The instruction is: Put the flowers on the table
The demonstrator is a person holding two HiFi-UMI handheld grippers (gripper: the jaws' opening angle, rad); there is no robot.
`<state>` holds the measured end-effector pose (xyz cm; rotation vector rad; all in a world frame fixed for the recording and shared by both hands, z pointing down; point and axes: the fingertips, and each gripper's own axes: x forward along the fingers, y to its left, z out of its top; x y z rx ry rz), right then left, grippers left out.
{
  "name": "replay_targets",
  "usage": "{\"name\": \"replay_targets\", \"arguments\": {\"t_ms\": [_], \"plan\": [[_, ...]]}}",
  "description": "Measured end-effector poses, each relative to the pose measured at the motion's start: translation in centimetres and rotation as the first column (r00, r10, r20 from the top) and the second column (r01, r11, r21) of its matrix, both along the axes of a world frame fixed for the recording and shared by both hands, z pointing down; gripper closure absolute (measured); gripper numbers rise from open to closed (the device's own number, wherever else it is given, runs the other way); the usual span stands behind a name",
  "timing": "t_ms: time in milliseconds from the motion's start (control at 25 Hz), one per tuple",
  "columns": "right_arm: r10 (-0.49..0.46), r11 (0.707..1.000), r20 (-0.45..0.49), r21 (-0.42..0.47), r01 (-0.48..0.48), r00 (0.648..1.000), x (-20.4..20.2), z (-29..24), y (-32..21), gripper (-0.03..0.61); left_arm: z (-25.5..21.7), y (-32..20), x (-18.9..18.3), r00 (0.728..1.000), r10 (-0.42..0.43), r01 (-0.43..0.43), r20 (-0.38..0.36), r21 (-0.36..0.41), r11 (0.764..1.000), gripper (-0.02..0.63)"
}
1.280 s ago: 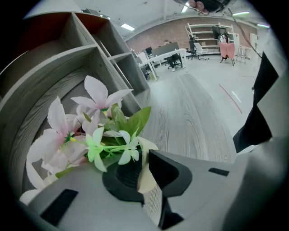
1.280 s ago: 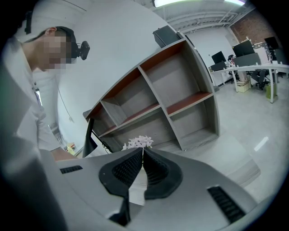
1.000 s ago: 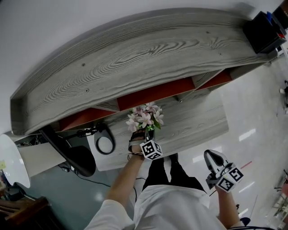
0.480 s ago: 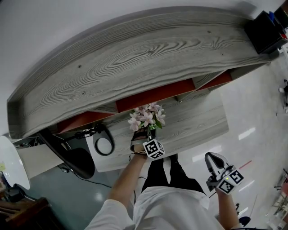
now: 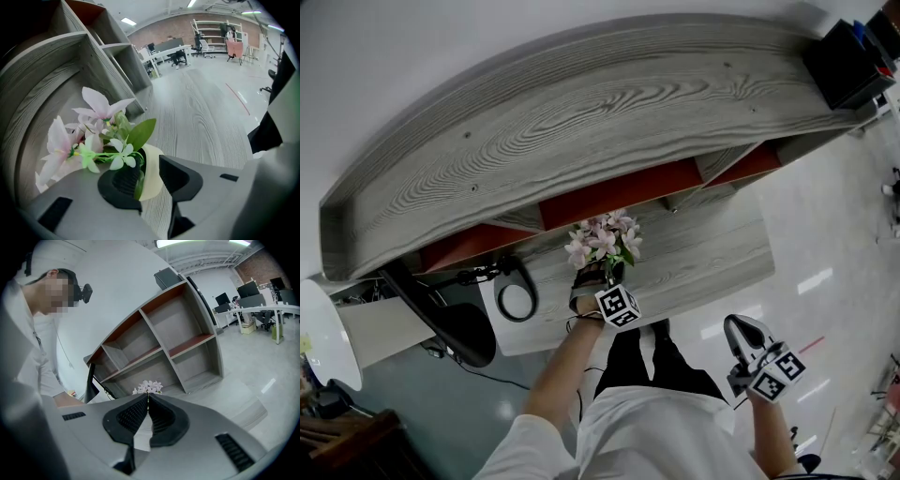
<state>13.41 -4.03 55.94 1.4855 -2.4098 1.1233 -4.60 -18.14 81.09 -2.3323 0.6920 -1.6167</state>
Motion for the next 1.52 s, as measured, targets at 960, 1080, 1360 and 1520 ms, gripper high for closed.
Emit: {"name": "replay_targets", "arguments": {"t_ms": [960, 1080, 1360, 1520], "plan": [[-0.222, 0.965, 0.014, 0.146, 0.218, 0.975, 1.9, -3.1, 3.4, 0.560, -19.1, 8.2, 0.4, 0.884, -0.284, 0.356, -0.372, 0.143, 0.923, 0.599], [-0.244, 0.952, -0.032, 0.181, 0.246, 0.969, 2.0, -3.5, 3.7, 0.560, -22.1, 10.5, 0.4, 0.819, -0.334, 0.430, -0.466, 0.115, 0.895, 0.603], [-0.340, 0.913, -0.060, 0.219, 0.345, 0.939, 0.6, -4.6, 5.6, 0.560, -26.1, 16.7, -3.4, 0.543, -0.496, 0.605, -0.677, -0.094, 0.791, 0.604], [-0.371, 0.903, -0.065, 0.208, 0.376, 0.926, 0.0, -4.3, 7.0, 0.560, -27.3, 20.8, -4.8, 0.477, -0.512, 0.589, -0.714, -0.173, 0.789, 0.604]]}}
